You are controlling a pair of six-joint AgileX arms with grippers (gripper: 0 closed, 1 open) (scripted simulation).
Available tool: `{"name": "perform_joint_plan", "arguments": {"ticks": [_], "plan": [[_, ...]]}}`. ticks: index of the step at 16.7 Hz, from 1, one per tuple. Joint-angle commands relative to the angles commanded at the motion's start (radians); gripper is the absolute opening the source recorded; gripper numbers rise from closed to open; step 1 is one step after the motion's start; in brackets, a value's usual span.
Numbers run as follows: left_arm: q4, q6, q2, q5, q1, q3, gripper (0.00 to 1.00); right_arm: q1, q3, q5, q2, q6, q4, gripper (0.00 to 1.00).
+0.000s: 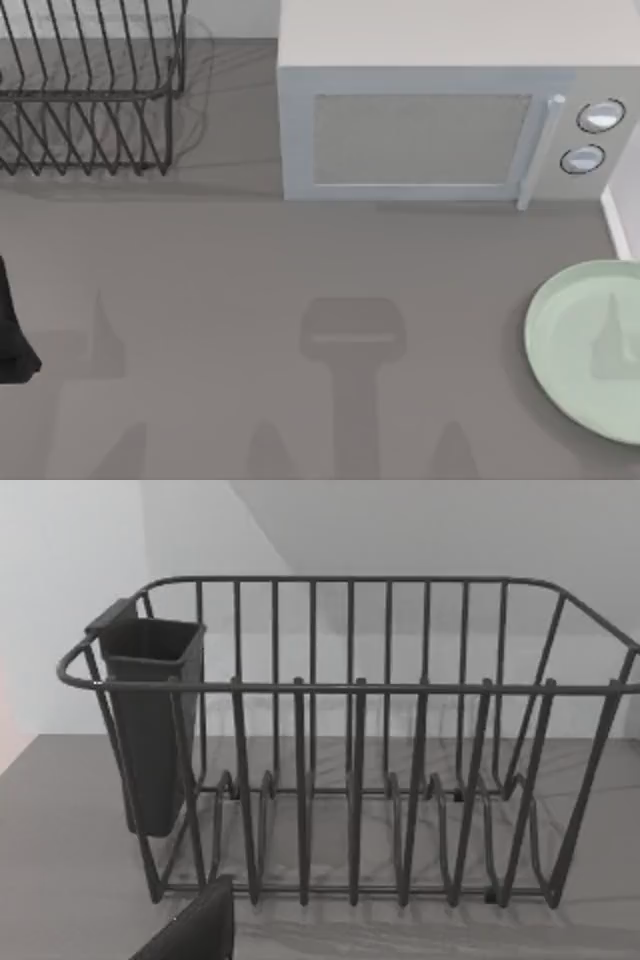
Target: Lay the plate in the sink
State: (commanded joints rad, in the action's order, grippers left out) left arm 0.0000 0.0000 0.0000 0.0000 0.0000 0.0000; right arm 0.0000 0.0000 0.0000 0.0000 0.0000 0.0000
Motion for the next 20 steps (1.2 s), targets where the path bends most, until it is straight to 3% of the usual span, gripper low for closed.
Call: {"name": "perform_joint_plan", "arguments": {"ticks": [14,20], "plan": [[0.000,0.000,0.000,0.000,0.000,0.000,1.00,0.000,0.000,0.000,0.001,0.000,0.000,1.00],[0.000,0.000,0.000,0.000,0.000,0.000,1.00,0.065,0.189,0.000,0.224,0.067,-0.162,1.00]]}}
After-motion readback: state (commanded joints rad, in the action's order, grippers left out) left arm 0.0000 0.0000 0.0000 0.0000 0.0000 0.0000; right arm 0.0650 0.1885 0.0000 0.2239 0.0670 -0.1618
